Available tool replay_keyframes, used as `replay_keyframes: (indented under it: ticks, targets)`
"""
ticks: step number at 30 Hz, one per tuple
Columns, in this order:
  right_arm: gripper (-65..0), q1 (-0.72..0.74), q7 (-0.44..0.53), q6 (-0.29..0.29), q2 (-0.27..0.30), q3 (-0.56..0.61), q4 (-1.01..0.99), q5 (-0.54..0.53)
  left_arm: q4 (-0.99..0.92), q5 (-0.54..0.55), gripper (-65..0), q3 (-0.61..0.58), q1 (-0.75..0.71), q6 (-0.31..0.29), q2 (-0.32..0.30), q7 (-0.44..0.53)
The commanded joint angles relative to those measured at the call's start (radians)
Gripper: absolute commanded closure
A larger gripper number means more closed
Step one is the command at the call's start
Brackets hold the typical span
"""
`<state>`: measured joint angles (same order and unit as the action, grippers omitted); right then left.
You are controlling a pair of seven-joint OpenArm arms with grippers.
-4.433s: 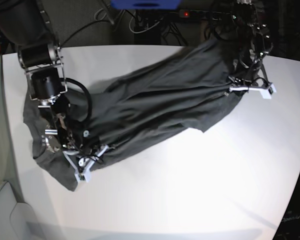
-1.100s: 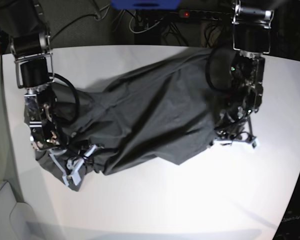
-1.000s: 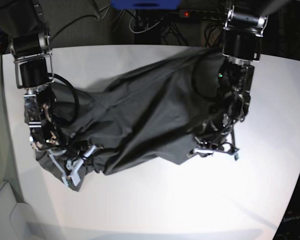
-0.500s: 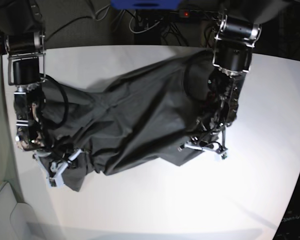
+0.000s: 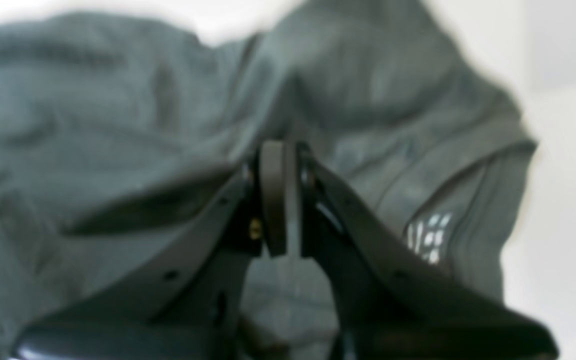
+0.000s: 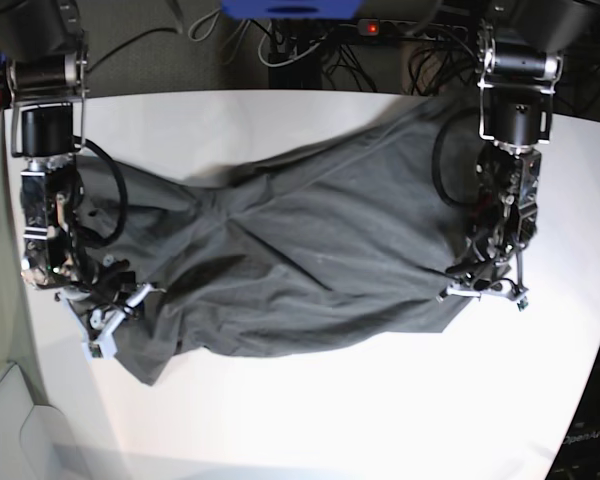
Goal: Layout the t-shirt on the table in an organized manner, then fold the t-shirt properly
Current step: 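Drag the shirt corner with the right gripper away from the left gripper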
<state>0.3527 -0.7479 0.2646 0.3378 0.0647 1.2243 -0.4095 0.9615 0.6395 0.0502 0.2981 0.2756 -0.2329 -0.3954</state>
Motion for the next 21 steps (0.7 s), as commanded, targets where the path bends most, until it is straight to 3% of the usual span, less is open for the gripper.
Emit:
replay_keyframes:
  ticks: [1,9,14,18,21]
  targets:
    - [-3.3,0.029,0.012,0.000,0.014,-0.006,0.016,-0.009,0.001,-0.011,-0.5,0.003,0.026,0.017,-0.010,-0.009]
    - [-3.0,-0.014,-0.043,0.000,0.068,-0.007,0.025,-0.010,-0.051,-0.011,-0.5,0.004,0.097,0.015,-0.096,-0.007]
    - [-3.0,-0.045,-0.048,0.005,0.071,-0.007,0.028,-0.010,-0.034,0.004,-0.6,0.007,0.102,0.014,-0.144,-0.012]
    - [-3.0,-0.051,-0.048,0.005,0.077,-0.009,0.028,-0.010,0.098,0.102,-0.5,0.001,0.079,0.020,-0.145,-0.020]
    - [-3.0,-0.051,-0.048,0.005,0.082,-0.009,0.028,-0.015,0.225,0.191,-0.5,-0.002,0.054,0.021,-0.125,-0.092]
